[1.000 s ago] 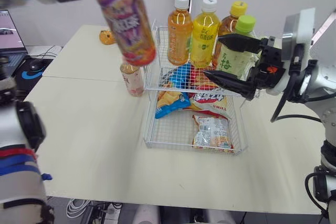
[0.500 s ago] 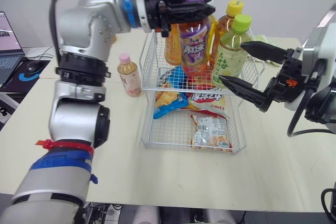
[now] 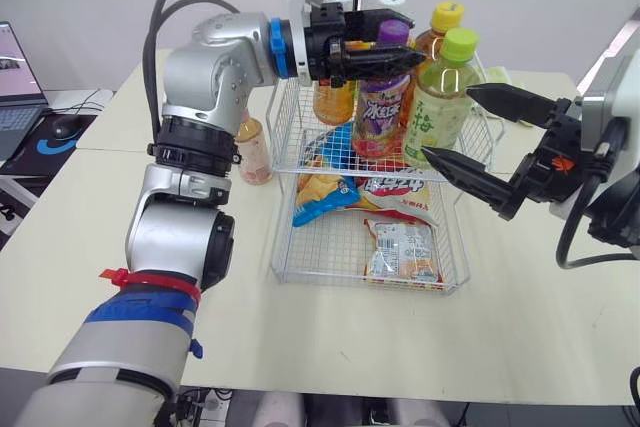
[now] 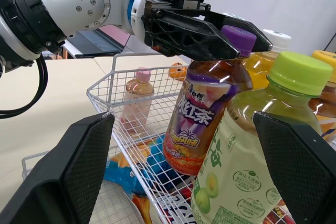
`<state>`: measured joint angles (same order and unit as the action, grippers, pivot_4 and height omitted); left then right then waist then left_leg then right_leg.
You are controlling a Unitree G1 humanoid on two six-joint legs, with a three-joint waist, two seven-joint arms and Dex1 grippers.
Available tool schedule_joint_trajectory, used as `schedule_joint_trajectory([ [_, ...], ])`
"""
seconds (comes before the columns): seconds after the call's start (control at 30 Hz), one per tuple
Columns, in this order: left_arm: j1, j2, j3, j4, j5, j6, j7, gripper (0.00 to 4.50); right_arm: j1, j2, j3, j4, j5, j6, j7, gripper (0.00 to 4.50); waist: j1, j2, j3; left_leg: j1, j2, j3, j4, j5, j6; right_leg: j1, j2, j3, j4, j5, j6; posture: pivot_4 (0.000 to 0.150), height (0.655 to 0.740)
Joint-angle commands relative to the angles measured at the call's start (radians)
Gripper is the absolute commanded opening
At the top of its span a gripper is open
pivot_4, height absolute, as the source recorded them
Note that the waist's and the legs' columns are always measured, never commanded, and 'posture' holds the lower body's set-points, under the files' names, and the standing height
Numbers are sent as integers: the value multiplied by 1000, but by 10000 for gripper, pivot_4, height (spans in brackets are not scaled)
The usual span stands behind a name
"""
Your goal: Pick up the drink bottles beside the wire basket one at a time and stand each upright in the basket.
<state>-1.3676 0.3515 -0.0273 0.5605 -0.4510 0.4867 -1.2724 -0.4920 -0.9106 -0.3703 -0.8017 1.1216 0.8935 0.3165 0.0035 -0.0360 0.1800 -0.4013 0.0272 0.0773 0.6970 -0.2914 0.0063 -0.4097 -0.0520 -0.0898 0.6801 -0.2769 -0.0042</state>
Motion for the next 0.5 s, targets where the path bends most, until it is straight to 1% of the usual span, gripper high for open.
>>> schedule_joint_trajectory([
  [0.03,-41,-6,59,-33,-43,-2,11,44648,-8,-14,-11,-5,8,-33,-4,45000,-1,0,0,0,0,0,0,0,0,0,0,0,0,0,0,1500,7400],
  [0.17,-39,32,87,-74,-67,37,2,44648,-10,-7,17,2,0,-48,11,45000,-2,0,0,0,0,0,0,0,0,0,0,0,0,0,0,1500,7400],
  [0.27,-42,74,131,-122,-108,96,24,44648,-24,-6,42,17,-7,-63,34,45000,-3,0,0,0,0,0,0,0,0,0,0,0,0,0,0,1500,7400],
  [0.4,-17,165,202,-190,-142,172,93,44648,-70,8,90,53,-12,-85,78,45000,-5,0,0,1,0,0,0,0,0,0,0,0,0,0,0,1500,7400],
  [0.5,33,246,257,-224,-138,194,168,44648,-113,33,136,82,-10,-98,111,45000,-5,1,0,1,1,0,0,0,0,0,0,0,0,0,0,1500,7400],
])
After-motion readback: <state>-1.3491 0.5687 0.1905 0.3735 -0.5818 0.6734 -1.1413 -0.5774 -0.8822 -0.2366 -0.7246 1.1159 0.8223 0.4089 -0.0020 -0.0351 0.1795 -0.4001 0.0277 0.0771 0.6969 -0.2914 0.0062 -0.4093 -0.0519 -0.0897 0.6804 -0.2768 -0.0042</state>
